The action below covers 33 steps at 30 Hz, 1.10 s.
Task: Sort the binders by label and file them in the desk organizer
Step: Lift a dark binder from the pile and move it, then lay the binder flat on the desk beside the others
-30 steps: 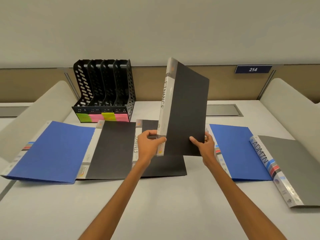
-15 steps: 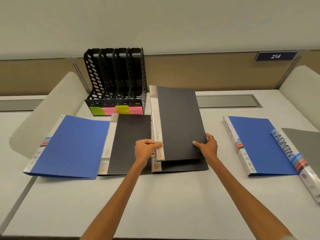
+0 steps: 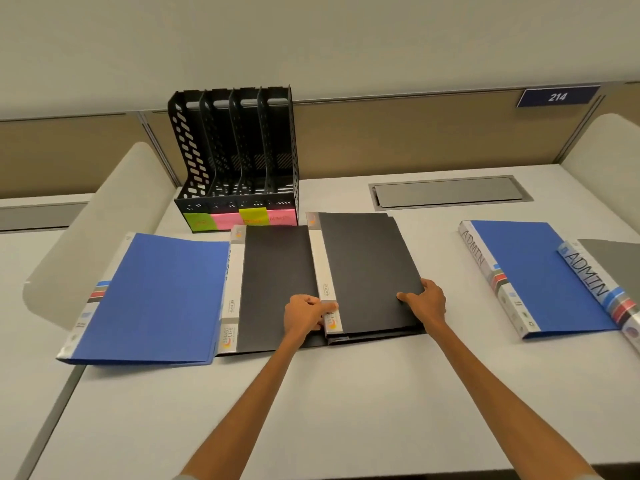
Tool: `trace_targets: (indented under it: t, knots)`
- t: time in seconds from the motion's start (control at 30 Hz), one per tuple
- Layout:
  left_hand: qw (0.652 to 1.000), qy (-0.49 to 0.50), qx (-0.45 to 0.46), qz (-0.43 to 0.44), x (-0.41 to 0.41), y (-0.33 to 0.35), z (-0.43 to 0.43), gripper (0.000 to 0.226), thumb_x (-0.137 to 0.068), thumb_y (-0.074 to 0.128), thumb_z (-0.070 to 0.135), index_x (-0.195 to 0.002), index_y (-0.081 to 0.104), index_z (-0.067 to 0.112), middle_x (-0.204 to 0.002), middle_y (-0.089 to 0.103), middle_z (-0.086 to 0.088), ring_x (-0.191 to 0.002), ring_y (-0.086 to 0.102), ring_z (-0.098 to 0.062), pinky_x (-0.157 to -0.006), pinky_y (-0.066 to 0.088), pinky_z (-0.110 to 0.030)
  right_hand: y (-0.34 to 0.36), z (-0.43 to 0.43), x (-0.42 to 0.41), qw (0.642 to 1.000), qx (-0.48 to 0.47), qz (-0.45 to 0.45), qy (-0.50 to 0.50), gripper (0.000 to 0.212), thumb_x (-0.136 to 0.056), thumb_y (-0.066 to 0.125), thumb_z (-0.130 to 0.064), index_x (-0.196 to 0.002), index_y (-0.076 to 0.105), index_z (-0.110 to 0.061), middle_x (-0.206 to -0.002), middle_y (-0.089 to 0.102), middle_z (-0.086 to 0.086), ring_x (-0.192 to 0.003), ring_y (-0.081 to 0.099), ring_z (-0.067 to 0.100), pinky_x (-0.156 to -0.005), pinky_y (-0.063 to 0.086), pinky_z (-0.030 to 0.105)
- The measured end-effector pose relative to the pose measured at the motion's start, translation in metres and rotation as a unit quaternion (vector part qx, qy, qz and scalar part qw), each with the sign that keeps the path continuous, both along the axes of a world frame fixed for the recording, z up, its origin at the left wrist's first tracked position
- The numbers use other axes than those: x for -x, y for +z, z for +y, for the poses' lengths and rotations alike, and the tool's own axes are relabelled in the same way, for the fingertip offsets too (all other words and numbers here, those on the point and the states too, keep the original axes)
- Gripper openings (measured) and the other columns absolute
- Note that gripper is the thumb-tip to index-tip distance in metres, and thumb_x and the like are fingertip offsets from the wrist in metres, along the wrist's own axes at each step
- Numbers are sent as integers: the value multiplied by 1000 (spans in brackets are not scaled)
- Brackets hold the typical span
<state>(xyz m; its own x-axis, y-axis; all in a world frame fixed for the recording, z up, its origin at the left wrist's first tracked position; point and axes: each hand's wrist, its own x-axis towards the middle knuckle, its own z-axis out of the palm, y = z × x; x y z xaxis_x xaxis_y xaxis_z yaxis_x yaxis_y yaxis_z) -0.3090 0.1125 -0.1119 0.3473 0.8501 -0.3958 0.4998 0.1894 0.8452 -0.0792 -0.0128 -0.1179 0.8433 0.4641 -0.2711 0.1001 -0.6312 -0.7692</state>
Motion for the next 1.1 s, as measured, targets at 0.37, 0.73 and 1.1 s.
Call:
trace_targets:
  t: [0.37,0.73,1.1]
  knots:
    - [995,-60,-61,45,-4,-1,-10,46,-75,80,43,-105,58,16,-107,72,-2,-81,72,-18,-70,62,-39,1,-8,17,983,156,-85,41,66,-89,65,-40,-145,38,-19,-146,33,11,-136,29,31,-108,29,51]
    - [985,-5,-158,75,-10,4,-25,59,-72,82,38,-117,47,19,-109,61,3,-87,62,-15,-67,51,-30,3,-19,14,981,156,-87,74,53,-90,66,-36,-137,46,-21,-145,37,10,-136,33,29,-110,29,49]
    - [956,-65,-267,102,-59,23,-61,57,-67,65,-7,-115,47,17,-107,50,2,-63,50,-14,-47,31,-22,5,-37,-5,992,31,-121,-24,34,-92,64,-22,-125,57,-16,-133,53,11,-124,49,28,-105,33,45]
